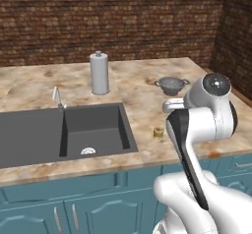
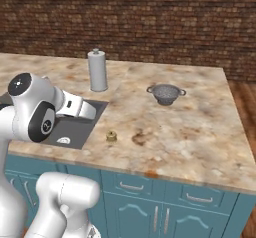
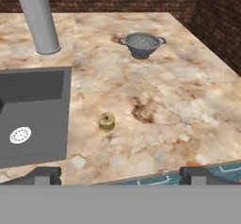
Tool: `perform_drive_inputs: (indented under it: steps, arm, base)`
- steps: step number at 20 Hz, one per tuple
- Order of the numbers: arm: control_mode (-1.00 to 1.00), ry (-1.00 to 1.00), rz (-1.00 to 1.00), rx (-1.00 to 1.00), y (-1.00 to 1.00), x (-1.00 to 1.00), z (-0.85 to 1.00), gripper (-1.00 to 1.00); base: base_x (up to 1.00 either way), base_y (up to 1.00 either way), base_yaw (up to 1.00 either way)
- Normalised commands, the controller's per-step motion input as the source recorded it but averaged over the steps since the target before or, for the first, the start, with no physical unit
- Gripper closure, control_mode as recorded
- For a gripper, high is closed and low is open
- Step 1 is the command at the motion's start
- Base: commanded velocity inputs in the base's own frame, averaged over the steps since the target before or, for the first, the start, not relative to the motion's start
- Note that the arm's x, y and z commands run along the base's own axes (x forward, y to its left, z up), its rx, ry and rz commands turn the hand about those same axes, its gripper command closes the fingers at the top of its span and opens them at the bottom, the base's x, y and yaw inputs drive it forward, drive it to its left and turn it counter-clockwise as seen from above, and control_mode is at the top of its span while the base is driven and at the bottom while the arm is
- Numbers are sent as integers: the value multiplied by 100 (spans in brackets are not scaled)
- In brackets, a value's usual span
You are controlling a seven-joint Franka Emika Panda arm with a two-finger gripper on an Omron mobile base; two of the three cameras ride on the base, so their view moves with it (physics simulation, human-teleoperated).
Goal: Pick the candle and candle from the dining table and place them in the open cabinet. Close the cabinet after placing the objects.
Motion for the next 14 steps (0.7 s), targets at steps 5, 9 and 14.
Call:
perform_drive_inputs:
  steps: [5,9,14]
  arm:
    - [-100,1,-8,0,20,10,-8,-100]
    - [-100,5,-8,2,14,4,-23,-100]
    - [-100,18,-7,6,8,17,-31,-100]
  base:
    - [7,13,-5]
    - [0,0,0]
    - [0,0,0]
